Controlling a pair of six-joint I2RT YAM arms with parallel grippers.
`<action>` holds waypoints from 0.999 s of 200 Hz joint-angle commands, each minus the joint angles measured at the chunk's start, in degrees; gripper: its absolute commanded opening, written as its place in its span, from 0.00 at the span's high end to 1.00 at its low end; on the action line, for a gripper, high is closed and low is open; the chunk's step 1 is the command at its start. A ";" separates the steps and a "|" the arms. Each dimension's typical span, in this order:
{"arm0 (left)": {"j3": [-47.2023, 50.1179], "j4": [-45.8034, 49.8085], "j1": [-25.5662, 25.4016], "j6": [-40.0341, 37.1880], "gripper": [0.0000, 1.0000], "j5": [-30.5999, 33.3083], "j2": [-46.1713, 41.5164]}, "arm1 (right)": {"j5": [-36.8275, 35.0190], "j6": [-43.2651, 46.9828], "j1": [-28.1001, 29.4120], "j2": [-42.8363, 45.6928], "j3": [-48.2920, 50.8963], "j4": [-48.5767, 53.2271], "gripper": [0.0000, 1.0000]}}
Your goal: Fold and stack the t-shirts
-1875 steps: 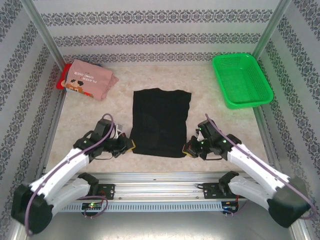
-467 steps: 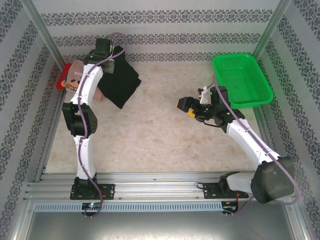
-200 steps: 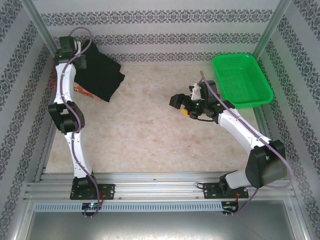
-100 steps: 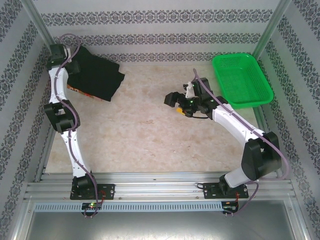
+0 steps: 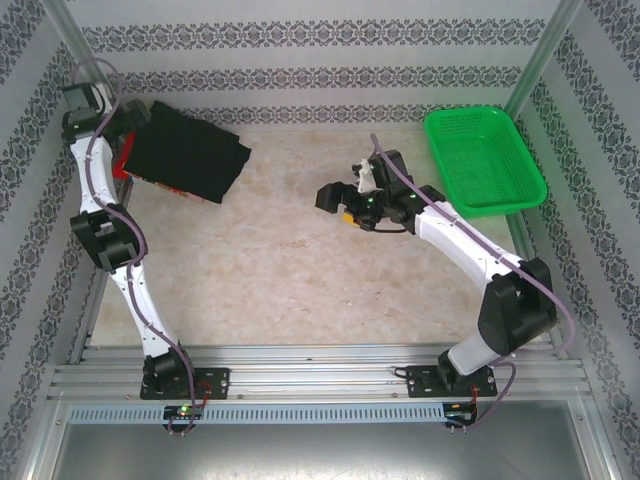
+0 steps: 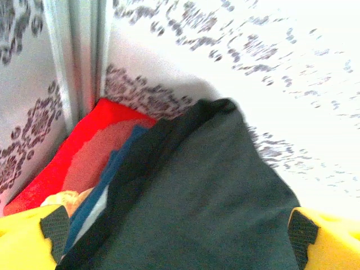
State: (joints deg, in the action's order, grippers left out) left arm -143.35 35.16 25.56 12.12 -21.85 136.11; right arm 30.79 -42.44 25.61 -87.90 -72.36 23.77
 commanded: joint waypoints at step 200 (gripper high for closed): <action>110.90 -24.38 -10.80 -0.50 0.00 11.81 -88.61 | -35.51 30.39 -30.18 43.94 44.03 -14.32 0.02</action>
State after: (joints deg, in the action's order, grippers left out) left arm -39.38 20.86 15.31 12.69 -15.81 51.24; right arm 4.56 -20.40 -4.29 -47.79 -34.83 24.40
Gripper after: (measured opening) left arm 0.999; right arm 0.982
